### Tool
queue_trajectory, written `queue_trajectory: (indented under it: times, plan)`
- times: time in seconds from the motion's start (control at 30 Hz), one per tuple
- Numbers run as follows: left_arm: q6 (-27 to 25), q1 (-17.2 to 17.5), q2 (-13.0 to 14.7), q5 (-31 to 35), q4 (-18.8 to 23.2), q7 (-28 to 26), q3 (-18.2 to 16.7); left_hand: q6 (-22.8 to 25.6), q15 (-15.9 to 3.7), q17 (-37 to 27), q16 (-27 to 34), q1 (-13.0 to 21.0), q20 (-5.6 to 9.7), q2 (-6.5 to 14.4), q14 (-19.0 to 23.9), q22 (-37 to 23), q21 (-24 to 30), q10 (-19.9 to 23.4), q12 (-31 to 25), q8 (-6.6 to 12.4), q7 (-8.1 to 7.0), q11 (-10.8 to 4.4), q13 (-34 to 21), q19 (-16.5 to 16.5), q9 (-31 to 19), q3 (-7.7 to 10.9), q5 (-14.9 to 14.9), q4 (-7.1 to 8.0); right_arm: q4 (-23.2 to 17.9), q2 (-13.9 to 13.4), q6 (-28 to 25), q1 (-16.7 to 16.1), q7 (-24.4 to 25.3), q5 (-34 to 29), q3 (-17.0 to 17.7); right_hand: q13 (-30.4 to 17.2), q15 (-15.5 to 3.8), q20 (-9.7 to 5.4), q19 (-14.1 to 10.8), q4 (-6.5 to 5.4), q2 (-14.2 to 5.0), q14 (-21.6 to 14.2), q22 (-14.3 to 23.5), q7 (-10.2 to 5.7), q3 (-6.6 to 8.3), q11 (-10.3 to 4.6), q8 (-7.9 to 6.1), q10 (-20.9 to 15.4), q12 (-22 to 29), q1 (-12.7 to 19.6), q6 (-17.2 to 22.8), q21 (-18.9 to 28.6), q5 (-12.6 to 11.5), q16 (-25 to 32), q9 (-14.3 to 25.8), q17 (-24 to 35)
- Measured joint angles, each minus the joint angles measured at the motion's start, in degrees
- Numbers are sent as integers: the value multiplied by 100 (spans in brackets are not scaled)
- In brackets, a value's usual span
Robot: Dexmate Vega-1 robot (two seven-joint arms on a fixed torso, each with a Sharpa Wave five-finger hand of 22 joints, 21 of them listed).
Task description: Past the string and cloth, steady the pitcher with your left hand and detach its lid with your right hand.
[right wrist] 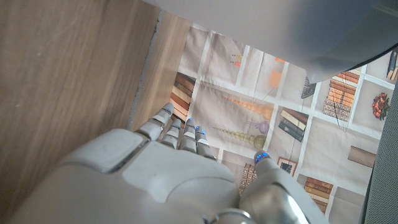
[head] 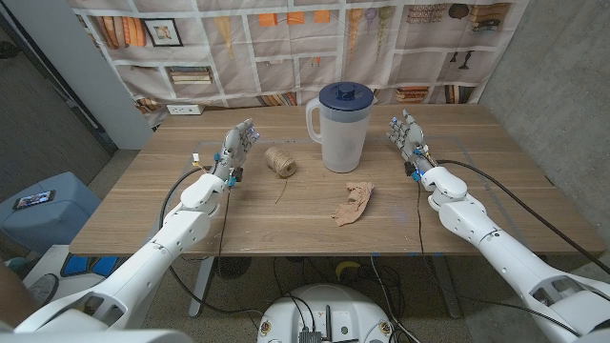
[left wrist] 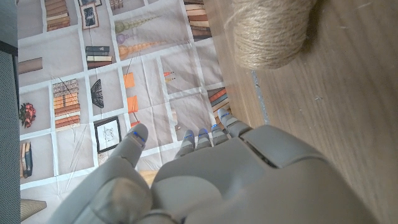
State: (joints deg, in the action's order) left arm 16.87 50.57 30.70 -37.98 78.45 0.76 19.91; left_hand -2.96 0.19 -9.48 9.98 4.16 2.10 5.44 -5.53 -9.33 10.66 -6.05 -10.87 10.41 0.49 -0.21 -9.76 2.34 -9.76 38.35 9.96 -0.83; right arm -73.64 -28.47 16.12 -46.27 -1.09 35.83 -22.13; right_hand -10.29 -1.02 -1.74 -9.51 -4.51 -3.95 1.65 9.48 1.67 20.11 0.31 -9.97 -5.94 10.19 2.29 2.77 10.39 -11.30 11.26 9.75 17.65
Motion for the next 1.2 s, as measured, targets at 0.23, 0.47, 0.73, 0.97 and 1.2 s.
queue_trajectory:
  times: [0.23, 0.47, 0.73, 0.97, 1.2]
  plan:
    - [-162, 79, 192, -1, 311, -8, -56, 55, 0, 0, 0, 74, -8, 11, 0, 0, 0, 0, 0, 0, -10, 0, 0, 54, 0, 19, 0, -119, -23, 2, 16, -23, 84, -60, -11, 0, 0, 0, 0, 24, -37, 0, 0, 18, 24, 0, 0, 0, 0, 37, 18, 0, 0, 0, 0, -11]
    - [-466, 114, 356, -20, 584, -42, -83, 83, -21, 1, 0, 204, -5, -28, 22, 0, 0, 31, 0, 19, -39, -31, 1, 66, 1, 66, 0, -351, -50, -17, 41, -62, 132, -105, -13, 1, 0, 0, 0, 24, -37, -1, -1, 18, 24, 0, -21, 0, 0, 37, 18, 0, 0, 0, -1, -11]
    - [-707, 149, 639, -27, 1014, -19, -99, 117, -40, 1, 0, 387, 5, -151, 42, -1, 0, 84, 0, 41, -72, -83, -26, 80, 1, 93, 22, -665, -34, -40, 83, -77, 140, -124, -6, 1, -1, 0, 1, 42, -37, -2, -1, 18, 5, 0, -21, 1, 21, 37, 18, 0, 0, 0, -1, -33]
    - [-911, 195, 885, -18, 1291, 82, -112, 199, -124, 1, 22, 587, 5, -245, 126, -1, 0, 200, -39, 64, -129, -154, -26, 224, 2, 108, 22, -884, 7, -61, 117, -77, 116, -136, 9, 2, -1, 0, 1, 42, -37, -2, -1, 18, 6, 0, -21, 1, 21, 37, 18, 0, 0, 0, -1, -38]
    - [-1016, 190, 1069, 57, 1459, 217, -104, 316, -207, 1, 22, 756, -45, -309, 273, -1, 0, 360, -84, 107, -149, -194, -26, 373, 2, 118, 22, -972, -25, -107, 122, -100, 119, -141, 33, 2, 0, 0, 1, 42, -37, -2, -2, 17, 6, 0, -21, 1, 21, 37, 18, 0, 0, 0, -1, -37]
